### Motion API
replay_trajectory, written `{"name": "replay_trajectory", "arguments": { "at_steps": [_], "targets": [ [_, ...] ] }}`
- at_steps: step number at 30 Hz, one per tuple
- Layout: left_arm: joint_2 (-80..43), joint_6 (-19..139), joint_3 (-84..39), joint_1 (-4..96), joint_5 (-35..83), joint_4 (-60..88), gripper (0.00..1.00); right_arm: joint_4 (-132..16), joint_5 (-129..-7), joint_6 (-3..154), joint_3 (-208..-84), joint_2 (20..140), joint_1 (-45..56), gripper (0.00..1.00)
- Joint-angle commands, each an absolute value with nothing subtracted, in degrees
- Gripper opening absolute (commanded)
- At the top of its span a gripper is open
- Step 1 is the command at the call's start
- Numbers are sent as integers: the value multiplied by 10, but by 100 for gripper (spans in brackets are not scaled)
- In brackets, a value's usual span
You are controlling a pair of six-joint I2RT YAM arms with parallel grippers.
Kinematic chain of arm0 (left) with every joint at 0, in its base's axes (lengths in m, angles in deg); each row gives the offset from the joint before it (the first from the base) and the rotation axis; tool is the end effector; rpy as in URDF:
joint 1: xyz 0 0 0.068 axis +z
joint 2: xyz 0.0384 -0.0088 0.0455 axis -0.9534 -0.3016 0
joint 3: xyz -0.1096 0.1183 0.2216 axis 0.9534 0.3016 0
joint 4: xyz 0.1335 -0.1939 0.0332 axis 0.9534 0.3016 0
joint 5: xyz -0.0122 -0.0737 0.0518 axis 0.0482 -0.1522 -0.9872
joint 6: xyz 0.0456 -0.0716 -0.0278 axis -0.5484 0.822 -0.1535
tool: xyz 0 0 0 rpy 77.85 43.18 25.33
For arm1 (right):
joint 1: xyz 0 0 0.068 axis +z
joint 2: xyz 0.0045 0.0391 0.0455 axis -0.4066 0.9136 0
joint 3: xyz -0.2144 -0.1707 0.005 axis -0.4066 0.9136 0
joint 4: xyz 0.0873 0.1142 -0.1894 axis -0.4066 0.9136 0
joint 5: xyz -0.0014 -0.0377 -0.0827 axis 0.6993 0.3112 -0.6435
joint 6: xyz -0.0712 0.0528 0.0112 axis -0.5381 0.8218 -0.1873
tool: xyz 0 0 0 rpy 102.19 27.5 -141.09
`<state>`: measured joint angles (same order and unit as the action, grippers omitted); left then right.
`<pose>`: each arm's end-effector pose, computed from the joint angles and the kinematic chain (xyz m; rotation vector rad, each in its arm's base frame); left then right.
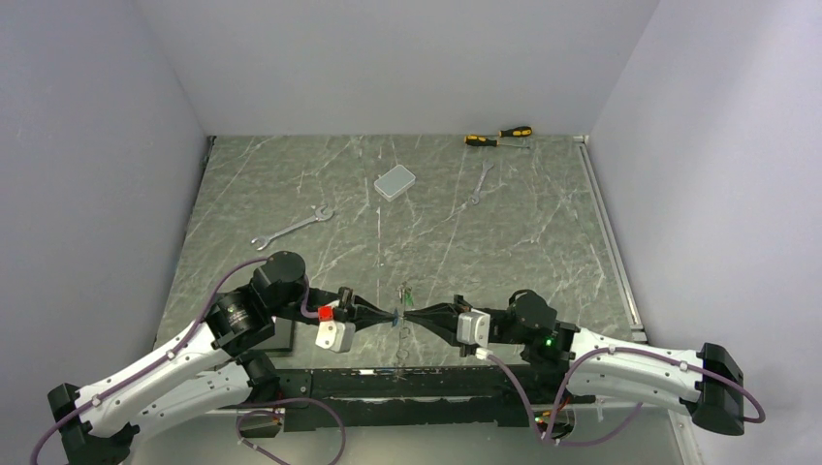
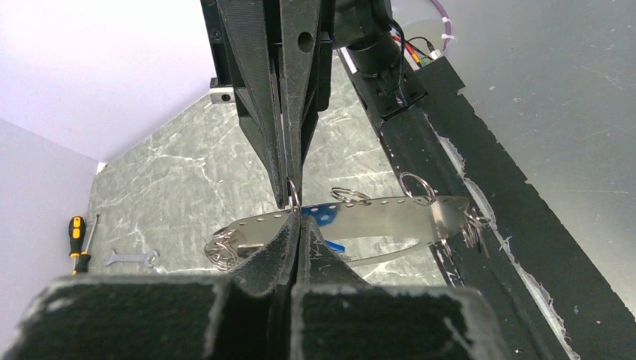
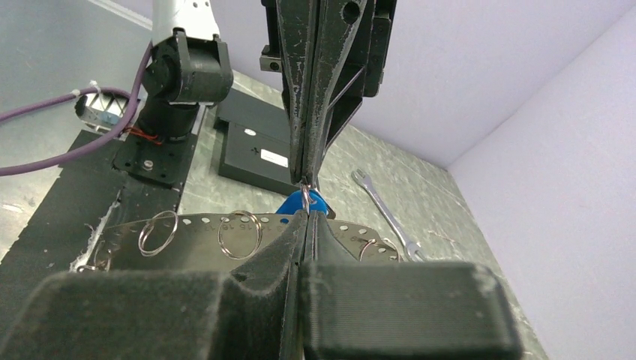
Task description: Put the keys on the keyring
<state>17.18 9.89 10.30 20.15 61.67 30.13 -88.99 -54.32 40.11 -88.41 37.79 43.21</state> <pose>0.0531 -0.1617 0.3105 1.6398 0.8079 -0.8857 0.0450 0.1827 0.2819 -1.2784 0.7177 0.8122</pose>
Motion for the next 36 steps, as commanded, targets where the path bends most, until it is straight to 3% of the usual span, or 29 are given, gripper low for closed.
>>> {"name": "replay_trajectory", "arguments": {
  "at_steps": [1, 5, 13, 25, 36],
  "targets": [
    [179, 98, 106, 201, 609, 317, 0, -989, -545, 406, -883, 364, 429, 0],
    [180, 100, 107, 201, 607, 320, 1, -1006, -546, 410, -879, 363, 428, 0],
    [177, 111, 101, 201, 597, 324, 20, -1006, -549, 409, -877, 361, 428, 0],
    [192, 227, 120, 203, 513, 255, 31, -981, -557, 402, -879, 364, 429, 0],
    [220, 384, 169, 202, 496, 122, 28, -983, -551, 407, -882, 368, 429, 0]
  ]
}}
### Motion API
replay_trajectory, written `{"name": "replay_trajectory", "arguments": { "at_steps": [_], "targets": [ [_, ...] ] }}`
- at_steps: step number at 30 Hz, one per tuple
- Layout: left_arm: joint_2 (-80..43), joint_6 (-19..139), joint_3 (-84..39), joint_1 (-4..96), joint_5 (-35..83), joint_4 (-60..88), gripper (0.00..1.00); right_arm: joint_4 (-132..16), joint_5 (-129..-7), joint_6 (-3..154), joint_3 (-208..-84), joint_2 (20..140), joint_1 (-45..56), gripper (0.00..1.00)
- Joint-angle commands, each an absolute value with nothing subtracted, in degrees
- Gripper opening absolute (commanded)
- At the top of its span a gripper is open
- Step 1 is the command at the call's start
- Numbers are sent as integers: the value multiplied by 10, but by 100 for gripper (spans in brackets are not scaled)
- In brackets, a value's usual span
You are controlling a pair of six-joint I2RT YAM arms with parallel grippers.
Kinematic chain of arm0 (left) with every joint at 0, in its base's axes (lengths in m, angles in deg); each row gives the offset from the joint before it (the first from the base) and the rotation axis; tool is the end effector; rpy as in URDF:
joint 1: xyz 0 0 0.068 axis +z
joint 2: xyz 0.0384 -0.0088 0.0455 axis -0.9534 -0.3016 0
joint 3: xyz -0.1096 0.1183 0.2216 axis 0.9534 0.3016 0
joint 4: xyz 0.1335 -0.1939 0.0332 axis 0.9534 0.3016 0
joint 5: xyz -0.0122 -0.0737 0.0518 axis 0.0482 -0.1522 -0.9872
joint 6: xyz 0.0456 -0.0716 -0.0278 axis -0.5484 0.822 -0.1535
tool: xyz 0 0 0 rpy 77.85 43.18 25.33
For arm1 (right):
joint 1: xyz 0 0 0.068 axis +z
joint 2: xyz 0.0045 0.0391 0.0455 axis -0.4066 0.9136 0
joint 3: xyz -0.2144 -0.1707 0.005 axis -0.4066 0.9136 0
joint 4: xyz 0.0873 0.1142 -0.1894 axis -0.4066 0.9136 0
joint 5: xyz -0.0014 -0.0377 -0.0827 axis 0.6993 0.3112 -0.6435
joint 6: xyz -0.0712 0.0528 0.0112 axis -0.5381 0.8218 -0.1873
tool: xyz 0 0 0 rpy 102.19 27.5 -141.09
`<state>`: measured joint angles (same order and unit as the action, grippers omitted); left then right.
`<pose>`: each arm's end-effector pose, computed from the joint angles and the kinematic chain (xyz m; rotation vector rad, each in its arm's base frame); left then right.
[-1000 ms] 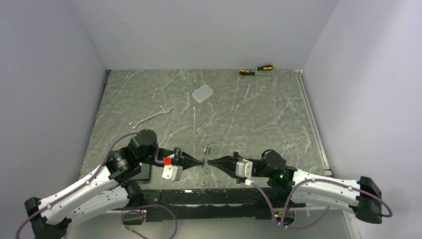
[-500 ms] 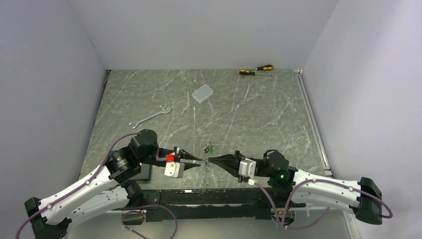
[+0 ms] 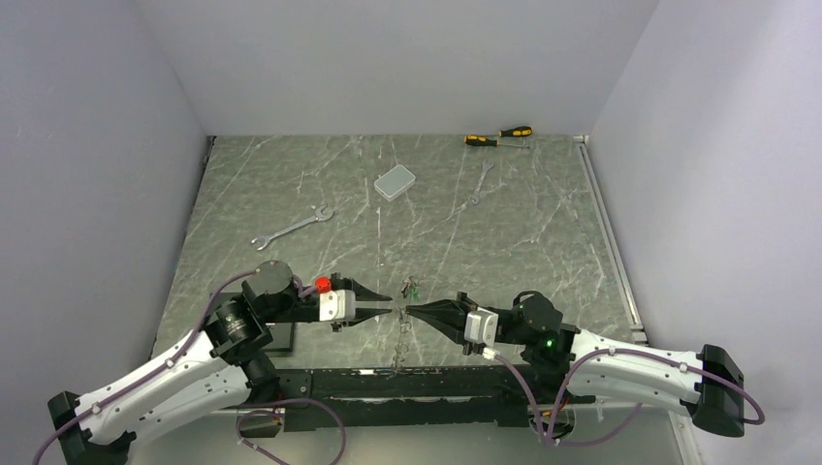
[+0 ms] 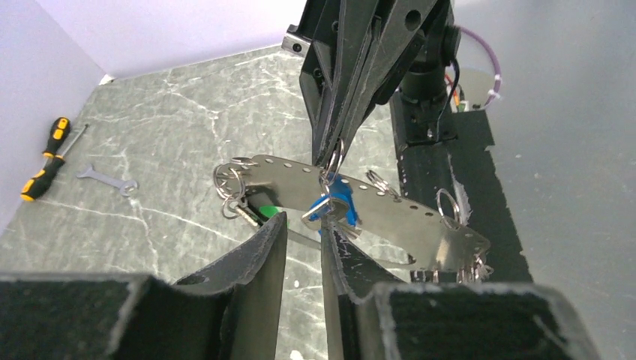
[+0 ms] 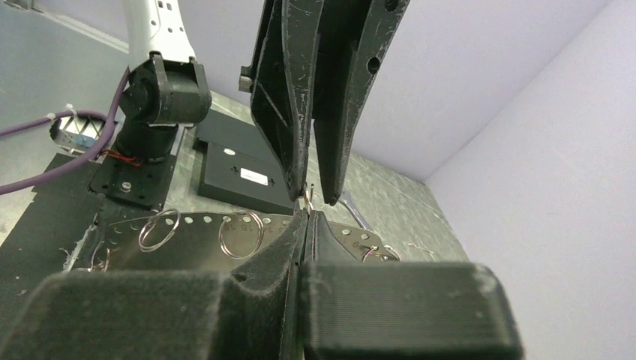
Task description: Put the keys on the keyring
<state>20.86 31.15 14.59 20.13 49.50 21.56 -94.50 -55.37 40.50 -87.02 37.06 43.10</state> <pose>0.0658 -0.1570 0.3113 1.3416 1.1219 -0.9384 0.0449 0.1780 0.2890 -1.2060 0.6718 0.8025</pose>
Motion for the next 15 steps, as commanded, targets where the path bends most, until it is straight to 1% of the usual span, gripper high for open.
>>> {"name": "replay_trajectory", "arguments": {
  "at_steps": [1, 9, 15],
  "targets": [
    [221, 389, 173, 201, 501, 111, 28, -984, -551, 408, -881, 369, 428, 0],
    [195, 401, 179, 197, 530, 76, 22, -985, -551, 407, -883, 374, 429, 0],
    [190, 401, 185, 194, 538, 64, 23, -984, -558, 402, -881, 372, 428, 0]
  ]
}}
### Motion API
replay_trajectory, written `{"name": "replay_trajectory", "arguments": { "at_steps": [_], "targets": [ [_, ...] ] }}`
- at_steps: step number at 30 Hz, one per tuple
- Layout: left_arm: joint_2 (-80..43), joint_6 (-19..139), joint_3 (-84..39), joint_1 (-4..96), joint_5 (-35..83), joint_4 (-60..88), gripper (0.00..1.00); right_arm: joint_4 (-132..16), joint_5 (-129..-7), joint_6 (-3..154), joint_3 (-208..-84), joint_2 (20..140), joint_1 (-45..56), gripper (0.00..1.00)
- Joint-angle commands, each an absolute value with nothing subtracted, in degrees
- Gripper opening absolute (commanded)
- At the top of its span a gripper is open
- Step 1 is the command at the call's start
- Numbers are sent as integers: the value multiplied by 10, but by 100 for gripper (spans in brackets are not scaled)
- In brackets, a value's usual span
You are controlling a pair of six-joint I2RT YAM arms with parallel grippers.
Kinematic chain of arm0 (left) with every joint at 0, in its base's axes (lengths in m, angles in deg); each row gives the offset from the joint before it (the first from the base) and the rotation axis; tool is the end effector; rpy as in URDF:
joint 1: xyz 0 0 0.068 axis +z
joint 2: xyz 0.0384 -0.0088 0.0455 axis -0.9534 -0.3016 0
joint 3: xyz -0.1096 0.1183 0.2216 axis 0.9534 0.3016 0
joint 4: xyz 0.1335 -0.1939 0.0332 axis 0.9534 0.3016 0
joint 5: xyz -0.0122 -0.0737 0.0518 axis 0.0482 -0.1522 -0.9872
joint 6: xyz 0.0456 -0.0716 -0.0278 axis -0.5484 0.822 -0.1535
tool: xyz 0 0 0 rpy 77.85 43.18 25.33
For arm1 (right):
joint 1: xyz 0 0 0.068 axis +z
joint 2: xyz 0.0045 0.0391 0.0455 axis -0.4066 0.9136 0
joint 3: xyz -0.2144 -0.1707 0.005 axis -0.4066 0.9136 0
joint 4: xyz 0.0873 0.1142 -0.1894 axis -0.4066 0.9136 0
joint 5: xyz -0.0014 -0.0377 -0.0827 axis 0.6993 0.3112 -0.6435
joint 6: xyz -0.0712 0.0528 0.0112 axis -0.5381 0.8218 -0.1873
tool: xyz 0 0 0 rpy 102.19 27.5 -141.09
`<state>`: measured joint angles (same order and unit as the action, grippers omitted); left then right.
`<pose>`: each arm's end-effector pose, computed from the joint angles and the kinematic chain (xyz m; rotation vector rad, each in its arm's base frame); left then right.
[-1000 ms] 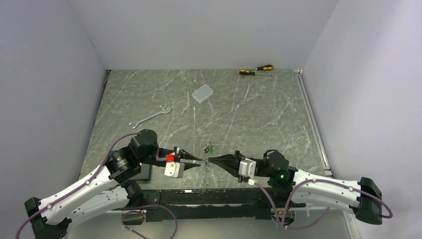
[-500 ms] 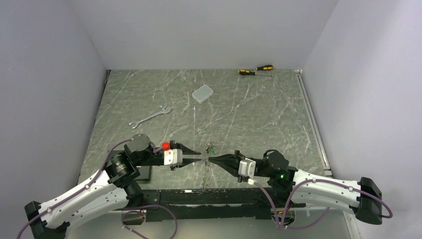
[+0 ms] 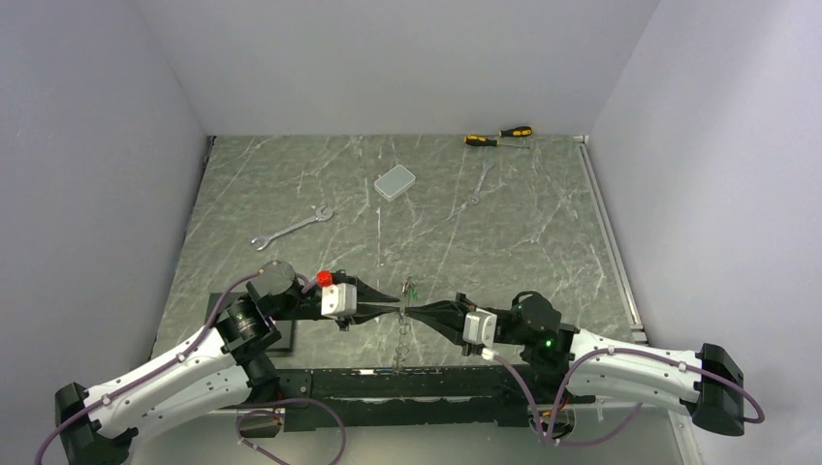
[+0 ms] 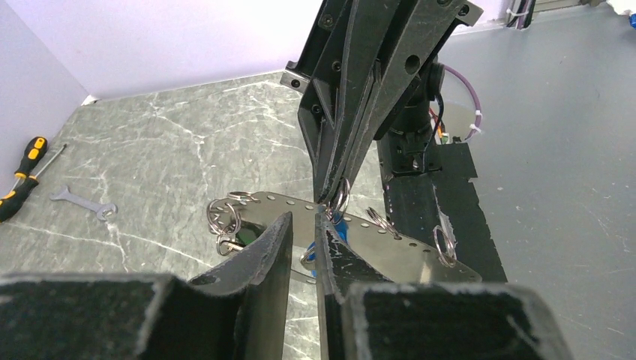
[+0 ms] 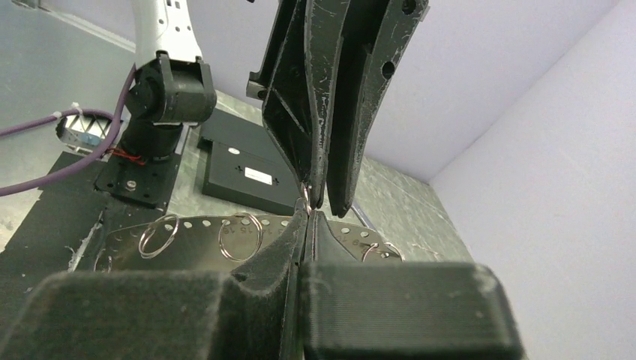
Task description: Put the keys on the keyring
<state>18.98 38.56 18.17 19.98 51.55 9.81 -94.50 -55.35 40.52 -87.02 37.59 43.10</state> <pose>0.0689 -0.1656 0.3124 1.2641 1.0926 -1.0518 0.0455 0.1795 0.2875 -1.2127 0.6788 0.8032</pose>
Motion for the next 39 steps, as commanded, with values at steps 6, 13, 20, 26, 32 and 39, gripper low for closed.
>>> {"name": "replay_trajectory", "arguments": {
  "at_steps": [6, 13, 20, 26, 32, 39],
  "targets": [
    [206, 369, 173, 192, 508, 118, 25, -975, -560, 401, -881, 369, 429, 0],
    [237, 353, 151, 192, 483, 171, 33, -971, -566, 399, -880, 370, 429, 0],
    [212, 389, 174, 192, 507, 125, 35, -974, -564, 395, -885, 380, 429, 0],
    [186, 418, 195, 191, 508, 57, 34, -973, -566, 395, -886, 380, 428, 0],
    [173, 415, 197, 188, 515, 49, 28, -974, -567, 394, -885, 379, 429, 0],
    [170, 415, 206, 186, 520, 26, 9, -981, -566, 396, -883, 383, 429, 0]
  ]
}}
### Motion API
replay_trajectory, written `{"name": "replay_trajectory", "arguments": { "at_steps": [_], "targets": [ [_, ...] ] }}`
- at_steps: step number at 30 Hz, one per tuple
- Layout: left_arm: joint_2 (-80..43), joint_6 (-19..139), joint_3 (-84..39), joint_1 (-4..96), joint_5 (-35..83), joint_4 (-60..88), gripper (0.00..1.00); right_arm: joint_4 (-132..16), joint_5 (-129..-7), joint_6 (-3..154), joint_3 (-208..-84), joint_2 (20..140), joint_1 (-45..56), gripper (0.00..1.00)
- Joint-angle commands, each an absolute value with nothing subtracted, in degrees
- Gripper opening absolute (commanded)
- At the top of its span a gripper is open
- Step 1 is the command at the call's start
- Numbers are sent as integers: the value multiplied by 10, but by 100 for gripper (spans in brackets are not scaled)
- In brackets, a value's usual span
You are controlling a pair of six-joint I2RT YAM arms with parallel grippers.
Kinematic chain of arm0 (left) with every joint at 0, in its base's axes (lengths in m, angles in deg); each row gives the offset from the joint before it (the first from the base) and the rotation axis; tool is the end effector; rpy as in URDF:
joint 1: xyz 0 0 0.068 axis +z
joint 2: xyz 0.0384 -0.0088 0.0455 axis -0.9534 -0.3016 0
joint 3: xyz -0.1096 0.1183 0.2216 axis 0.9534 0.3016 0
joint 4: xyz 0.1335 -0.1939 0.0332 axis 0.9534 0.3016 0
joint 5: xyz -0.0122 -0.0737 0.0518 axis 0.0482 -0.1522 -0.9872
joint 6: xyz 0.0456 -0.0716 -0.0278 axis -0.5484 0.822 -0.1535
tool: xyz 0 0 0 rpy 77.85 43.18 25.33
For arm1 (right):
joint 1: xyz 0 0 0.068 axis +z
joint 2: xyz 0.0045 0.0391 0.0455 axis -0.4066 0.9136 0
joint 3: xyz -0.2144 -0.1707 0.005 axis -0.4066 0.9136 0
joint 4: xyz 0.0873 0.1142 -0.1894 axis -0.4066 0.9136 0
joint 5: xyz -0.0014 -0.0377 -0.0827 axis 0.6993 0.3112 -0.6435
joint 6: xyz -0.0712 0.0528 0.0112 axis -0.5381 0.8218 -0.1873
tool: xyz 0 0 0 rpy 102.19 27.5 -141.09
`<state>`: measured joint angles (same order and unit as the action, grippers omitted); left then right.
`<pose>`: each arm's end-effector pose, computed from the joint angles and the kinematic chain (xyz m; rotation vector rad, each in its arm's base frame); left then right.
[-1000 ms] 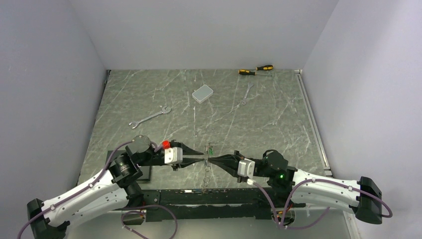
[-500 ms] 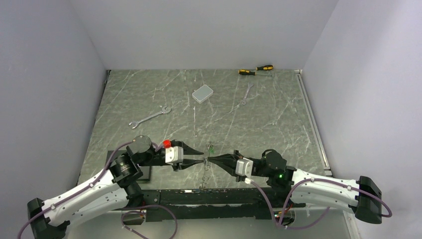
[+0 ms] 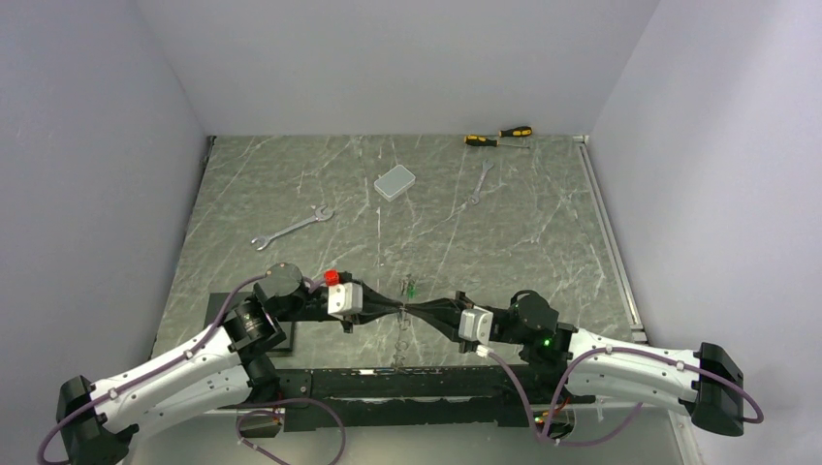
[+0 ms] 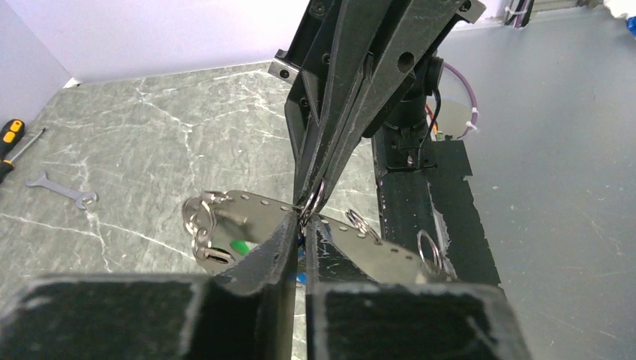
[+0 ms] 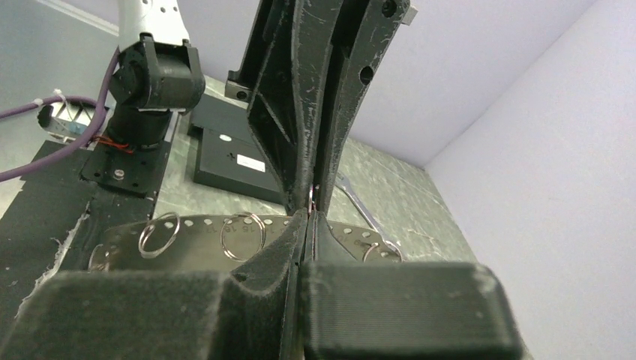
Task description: Put the keys on the keyring
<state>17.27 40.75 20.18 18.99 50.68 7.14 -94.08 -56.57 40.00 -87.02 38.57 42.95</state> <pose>0.0713 -0.1722 0.3014 1.2559 1.1376 -1.0836 0.0489 0.1822 0.2838 -1.2191 0.7070 0.7800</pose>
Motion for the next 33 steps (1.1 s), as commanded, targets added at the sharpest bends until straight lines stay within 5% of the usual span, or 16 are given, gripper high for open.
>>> {"name": "replay_trajectory", "arguments": {
  "at_steps": [1, 10, 15, 19, 33],
  "targets": [
    [168, 414, 207, 186, 521, 24, 5, -982, -566, 396, -883, 383, 429, 0],
    [170, 385, 200, 178, 503, 45, 0, -970, -571, 401, -886, 379, 429, 0],
    [172, 338, 154, 179, 467, 156, 0, -915, -587, 413, -899, 364, 429, 35],
    [167, 300, 113, 179, 440, 247, 0, -854, -606, 424, -920, 364, 429, 45],
    [123, 263, 95, 179, 410, 295, 0, -733, -640, 456, -1002, 434, 430, 42]
  ]
}}
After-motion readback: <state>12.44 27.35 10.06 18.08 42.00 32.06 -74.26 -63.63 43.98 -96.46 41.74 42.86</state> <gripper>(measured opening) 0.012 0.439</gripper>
